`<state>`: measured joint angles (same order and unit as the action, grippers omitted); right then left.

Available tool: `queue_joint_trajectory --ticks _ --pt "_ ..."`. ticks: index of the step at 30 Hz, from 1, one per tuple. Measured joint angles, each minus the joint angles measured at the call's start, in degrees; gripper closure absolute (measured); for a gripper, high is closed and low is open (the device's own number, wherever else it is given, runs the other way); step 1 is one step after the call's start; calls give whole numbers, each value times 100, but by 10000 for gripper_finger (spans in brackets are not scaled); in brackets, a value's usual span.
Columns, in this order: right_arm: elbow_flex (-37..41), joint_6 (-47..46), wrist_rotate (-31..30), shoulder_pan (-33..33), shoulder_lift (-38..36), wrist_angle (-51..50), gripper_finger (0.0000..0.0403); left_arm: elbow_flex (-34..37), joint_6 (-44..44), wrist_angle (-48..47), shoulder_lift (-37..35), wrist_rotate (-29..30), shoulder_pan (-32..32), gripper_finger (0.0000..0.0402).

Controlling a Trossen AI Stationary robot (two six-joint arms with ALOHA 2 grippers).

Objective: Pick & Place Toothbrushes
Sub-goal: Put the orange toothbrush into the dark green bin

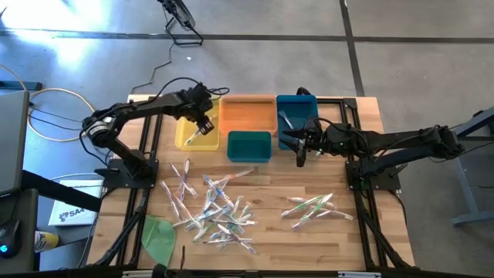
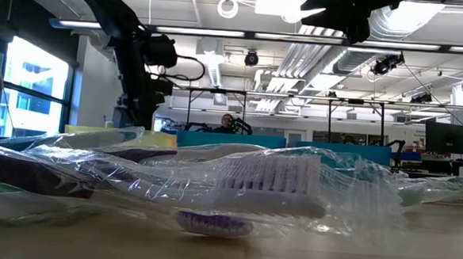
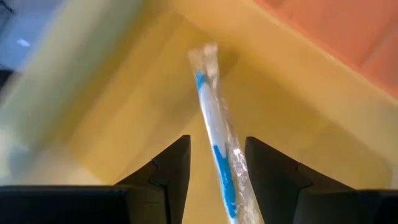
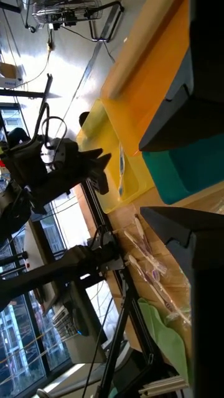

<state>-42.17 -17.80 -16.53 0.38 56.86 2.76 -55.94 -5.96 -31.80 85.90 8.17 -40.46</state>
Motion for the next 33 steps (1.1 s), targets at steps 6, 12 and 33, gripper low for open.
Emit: queue_joint_trajectory --ticks 6,12,33 --pt "0 0 0 0 -2 0 257 0 -243 301 -565 412 436 254" --pt "0 2 0 -1 -2 -1 257 0 -502 338 -1268 400 822 254" --pt "0 -185 0 0 -2 -2 257 0 -774 1296 -2211 -712 1641 254"
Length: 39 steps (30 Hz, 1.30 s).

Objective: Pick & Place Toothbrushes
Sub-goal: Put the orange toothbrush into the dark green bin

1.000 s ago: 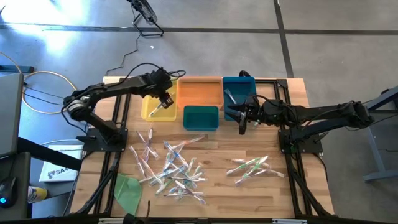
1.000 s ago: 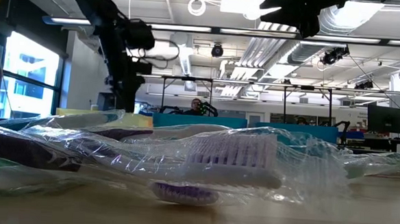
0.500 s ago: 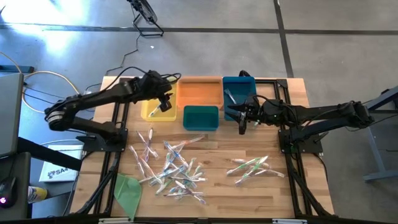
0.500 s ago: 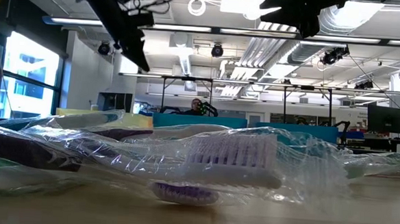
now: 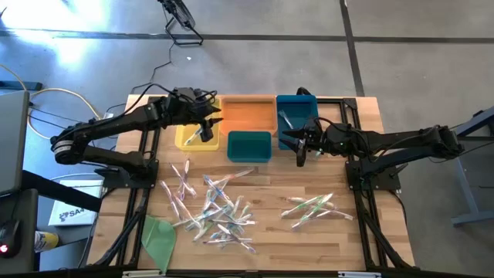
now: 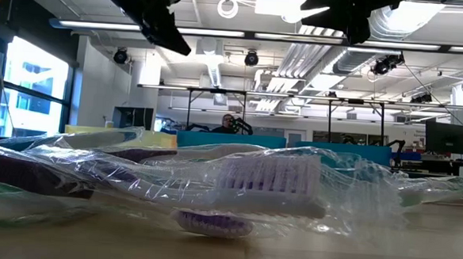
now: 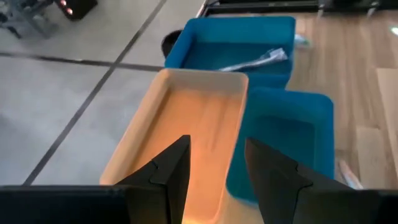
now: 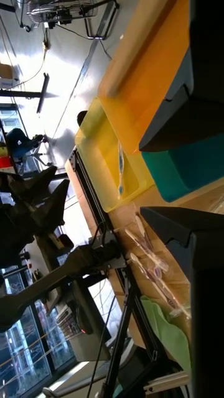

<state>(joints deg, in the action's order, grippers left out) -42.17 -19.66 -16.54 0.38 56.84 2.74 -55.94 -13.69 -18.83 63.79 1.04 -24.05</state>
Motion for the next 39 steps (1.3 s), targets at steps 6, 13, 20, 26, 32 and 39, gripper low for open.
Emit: queue_joint_trajectory --ticks 6,13,20,26,32,39 --pt "0 -5 -2 0 14 2 257 0 -472 441 -48 229 570 254" --pt "-3 -5 -3 0 153 11 257 -2 -557 523 -218 242 962 254" --pt "-4 36 -263 26 364 61 257 -2 -706 517 -258 251 1174 254" --pt "-4 175 -240 52 517 123 257 -2 -323 638 -256 444 1565 254" --pt "-4 479 346 49 547 161 257 -2 -118 1180 -247 1456 2326 254" --pt "-4 469 1507 48 546 181 257 -9 143 1664 -119 2484 3134 254"
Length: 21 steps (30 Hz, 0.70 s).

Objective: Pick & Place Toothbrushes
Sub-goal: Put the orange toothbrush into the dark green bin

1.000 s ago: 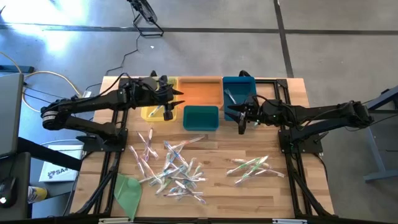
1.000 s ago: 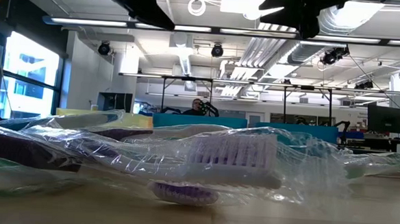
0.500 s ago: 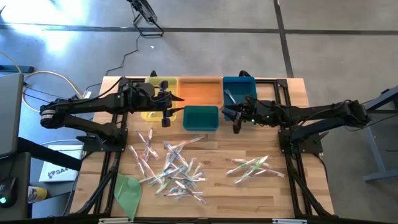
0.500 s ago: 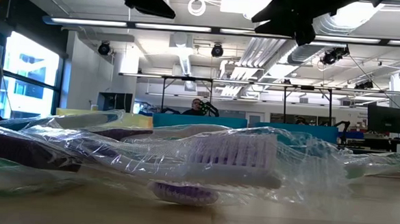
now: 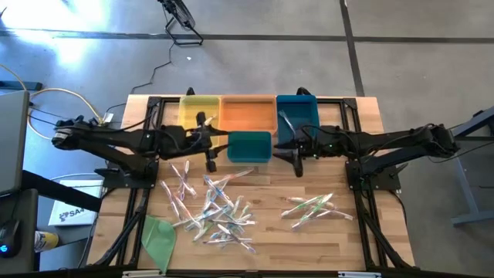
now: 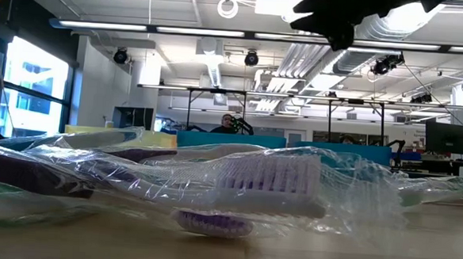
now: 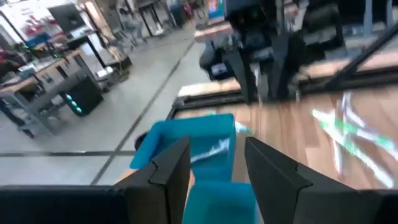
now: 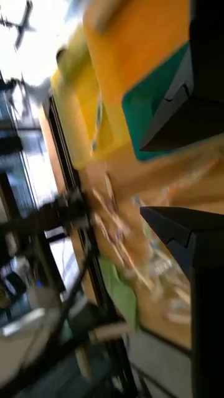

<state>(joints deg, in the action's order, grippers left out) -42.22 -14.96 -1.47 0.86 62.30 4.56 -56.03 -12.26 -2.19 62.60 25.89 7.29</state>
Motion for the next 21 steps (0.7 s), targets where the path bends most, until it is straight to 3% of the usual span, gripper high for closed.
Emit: queue_joint_trajectory --ticks 8,15,21 --pt "0 -38 248 -20 0 38 257 13 528 -107 117 328 864 254" --pt "0 -24 408 -22 0 6 257 11 681 -94 225 1081 1661 254" --pt "0 23 467 -22 0 -30 257 9 1069 -200 443 1373 1985 254"
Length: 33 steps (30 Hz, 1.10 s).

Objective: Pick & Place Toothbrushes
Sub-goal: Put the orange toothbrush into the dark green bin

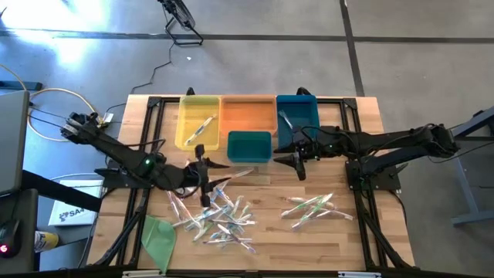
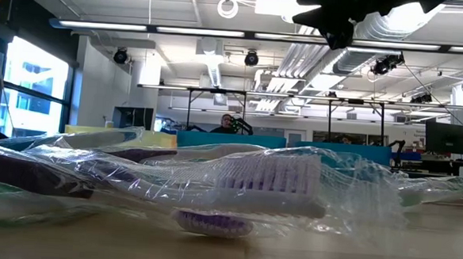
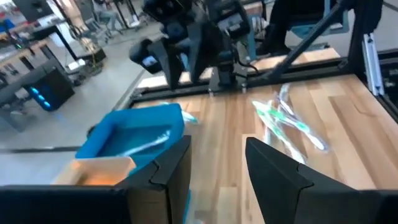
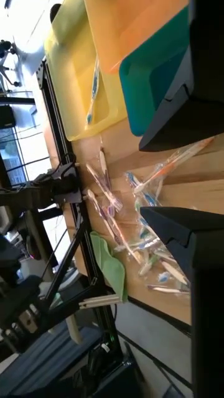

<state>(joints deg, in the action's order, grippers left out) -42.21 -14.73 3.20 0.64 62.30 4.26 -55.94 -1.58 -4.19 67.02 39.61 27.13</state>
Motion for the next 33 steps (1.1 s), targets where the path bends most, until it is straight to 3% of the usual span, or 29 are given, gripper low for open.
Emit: queue_joint_trajectory --ticks 6,11,15,21,33 --pt "2 276 -111 23 0 -95 257 -3 623 -678 186 -157 -103 254" --pt "2 344 -341 26 0 -100 257 -251 1281 -2200 257 -760 -570 254" --pt "2 364 -334 26 0 -169 257 -566 1259 -3135 444 -1128 -994 254" --pt "3 359 -369 26 0 -313 257 -721 775 -3377 721 -1553 -1476 254" --pt "4 296 -370 26 -2 -408 257 -719 776 -3432 1592 -2577 -2125 254"
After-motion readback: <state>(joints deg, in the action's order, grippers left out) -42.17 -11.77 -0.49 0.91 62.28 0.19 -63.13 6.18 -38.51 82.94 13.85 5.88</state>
